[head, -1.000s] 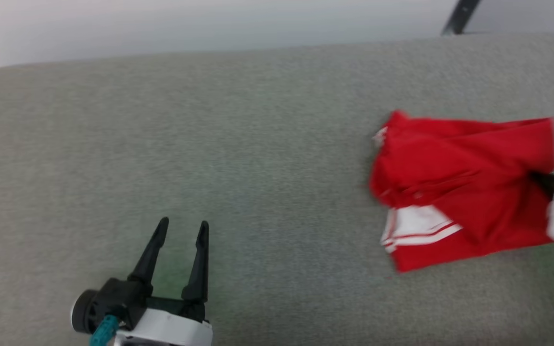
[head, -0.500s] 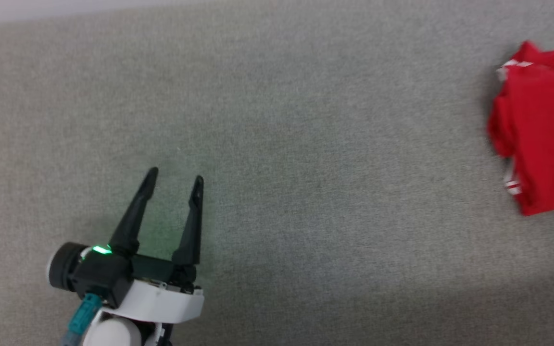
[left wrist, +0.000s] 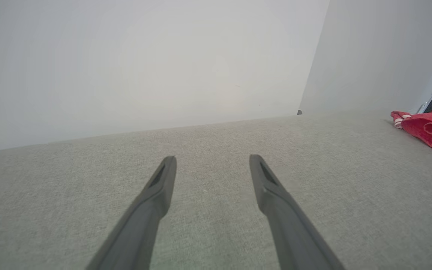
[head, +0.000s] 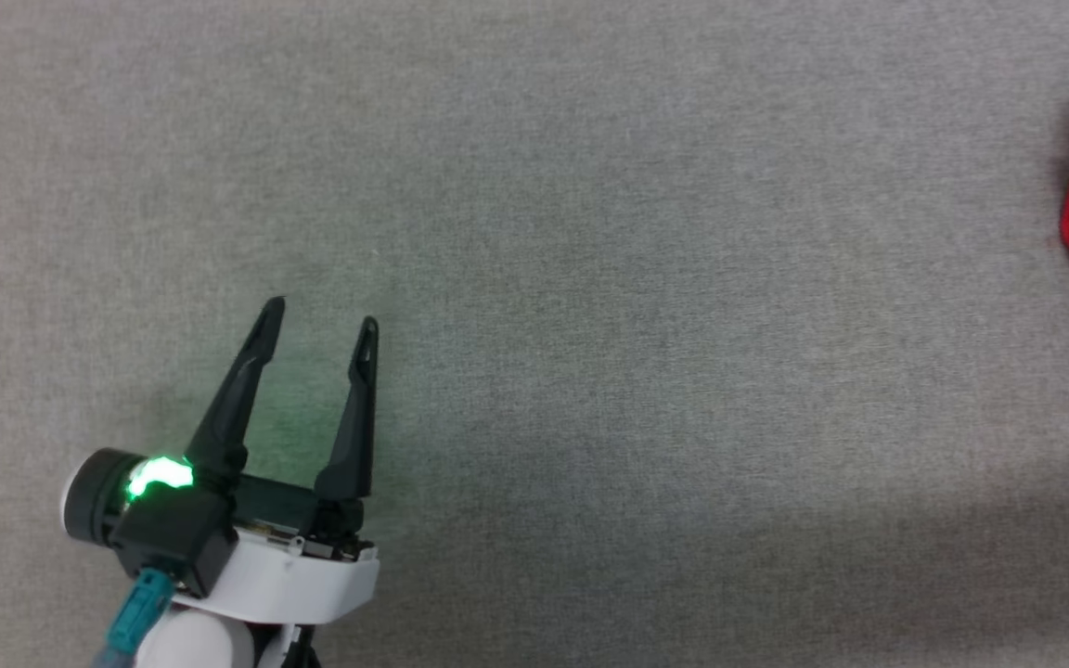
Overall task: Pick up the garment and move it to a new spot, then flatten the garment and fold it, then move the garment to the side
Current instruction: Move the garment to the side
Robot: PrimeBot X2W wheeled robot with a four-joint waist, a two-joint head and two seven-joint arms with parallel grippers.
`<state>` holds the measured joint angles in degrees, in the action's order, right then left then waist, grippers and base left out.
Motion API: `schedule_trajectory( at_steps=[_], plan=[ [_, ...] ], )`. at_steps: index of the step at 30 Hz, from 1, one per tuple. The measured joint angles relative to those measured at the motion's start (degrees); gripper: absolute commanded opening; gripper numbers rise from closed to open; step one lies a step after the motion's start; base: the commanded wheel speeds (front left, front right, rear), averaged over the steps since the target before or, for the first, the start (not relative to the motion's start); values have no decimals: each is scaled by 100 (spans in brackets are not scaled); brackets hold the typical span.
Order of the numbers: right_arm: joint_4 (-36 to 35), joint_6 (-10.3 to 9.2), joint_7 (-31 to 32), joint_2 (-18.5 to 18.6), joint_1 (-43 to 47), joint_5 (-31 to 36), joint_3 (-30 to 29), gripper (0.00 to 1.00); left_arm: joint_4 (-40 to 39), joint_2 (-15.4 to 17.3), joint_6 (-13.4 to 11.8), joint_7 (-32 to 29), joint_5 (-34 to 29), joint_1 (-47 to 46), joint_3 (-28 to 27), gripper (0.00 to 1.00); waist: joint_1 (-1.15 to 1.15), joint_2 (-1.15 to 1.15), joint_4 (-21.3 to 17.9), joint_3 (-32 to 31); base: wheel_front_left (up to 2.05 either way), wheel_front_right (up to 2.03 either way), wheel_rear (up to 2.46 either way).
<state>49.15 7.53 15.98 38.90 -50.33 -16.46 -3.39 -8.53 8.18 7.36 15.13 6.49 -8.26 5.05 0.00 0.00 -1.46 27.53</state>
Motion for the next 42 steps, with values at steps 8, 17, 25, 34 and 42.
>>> schedule_trajectory(
  at_steps=[8, 17, 25, 34, 42],
  plan=[
    [869, 0, -639, -216, -293, 354, -90, 9, -35, 59, 3, 0, -11, 41, -46, 100, 0, 0, 40, 35, 0, 0, 0],
    [1204, 0, -1172, -357, -363, 461, 356, 100, 226, -43, 3, 0, 78, 203, -147, 100, 0, 0, -5, -383, 0, 0, 0],
    [612, 1, -1606, -862, 241, -83, 1483, 100, 822, -101, 2, -1, 218, 574, -378, 100, 0, 0, -45, -1135, 0, 0, 0],
    [-605, 0, -2312, -1838, 1538, -973, 2336, 100, 1709, 63, -14, 0, 402, 841, -645, 100, 0, 0, -129, -2215, 0, 0, 0],
    [-1066, 0, -2415, -2381, 2579, -1120, 2214, 100, 1820, 65, -40, 0, 402, 873, -667, 100, 0, 0, -136, -2786, 0, 0, 0]
  ],
)
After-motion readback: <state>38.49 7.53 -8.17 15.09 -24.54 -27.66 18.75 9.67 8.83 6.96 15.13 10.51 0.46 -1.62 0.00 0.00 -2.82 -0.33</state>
